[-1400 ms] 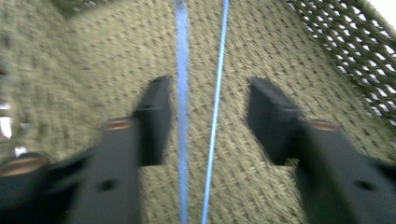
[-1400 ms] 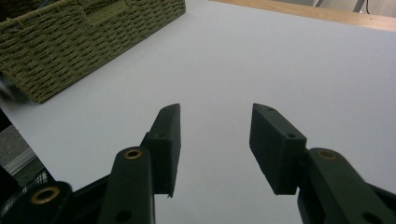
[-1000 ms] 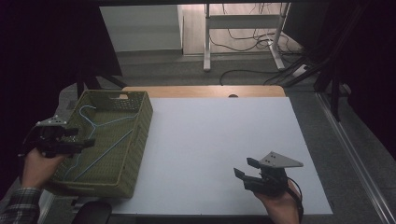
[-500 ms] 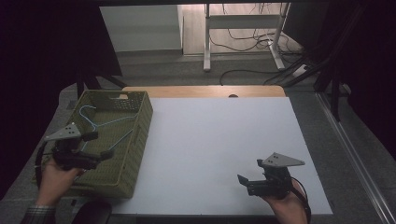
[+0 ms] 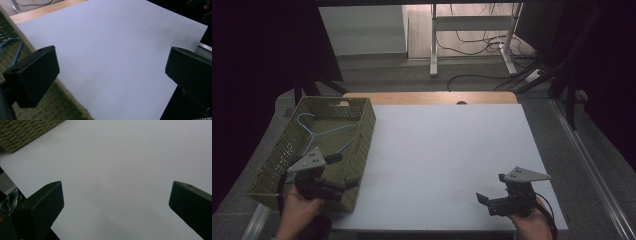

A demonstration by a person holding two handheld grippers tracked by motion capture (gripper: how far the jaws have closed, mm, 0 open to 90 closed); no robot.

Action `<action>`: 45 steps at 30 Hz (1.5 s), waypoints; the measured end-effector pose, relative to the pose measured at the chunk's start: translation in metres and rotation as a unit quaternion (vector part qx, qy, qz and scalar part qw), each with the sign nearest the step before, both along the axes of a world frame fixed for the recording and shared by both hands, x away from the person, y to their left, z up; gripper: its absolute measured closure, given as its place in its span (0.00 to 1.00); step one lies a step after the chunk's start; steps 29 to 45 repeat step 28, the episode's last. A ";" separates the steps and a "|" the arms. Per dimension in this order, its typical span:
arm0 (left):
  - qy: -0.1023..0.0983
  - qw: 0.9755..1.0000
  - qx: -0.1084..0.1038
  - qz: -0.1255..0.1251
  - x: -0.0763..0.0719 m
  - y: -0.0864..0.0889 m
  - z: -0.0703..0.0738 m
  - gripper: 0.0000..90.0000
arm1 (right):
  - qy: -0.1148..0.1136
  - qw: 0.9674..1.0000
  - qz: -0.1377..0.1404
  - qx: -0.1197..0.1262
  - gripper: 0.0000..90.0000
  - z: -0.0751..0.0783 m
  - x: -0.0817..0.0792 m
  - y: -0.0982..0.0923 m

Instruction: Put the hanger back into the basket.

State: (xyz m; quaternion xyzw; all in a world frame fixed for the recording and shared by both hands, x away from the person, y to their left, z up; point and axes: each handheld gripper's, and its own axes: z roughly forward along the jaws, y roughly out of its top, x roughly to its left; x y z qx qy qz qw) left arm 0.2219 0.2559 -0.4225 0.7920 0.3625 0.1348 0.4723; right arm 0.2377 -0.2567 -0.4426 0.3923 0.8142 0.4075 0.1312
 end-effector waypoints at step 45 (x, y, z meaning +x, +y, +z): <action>-0.016 0.997 0.066 0.037 -0.013 -0.019 -0.036 0.00 | 0.015 0.999 -0.004 -0.029 0.00 -0.024 -0.004 -0.015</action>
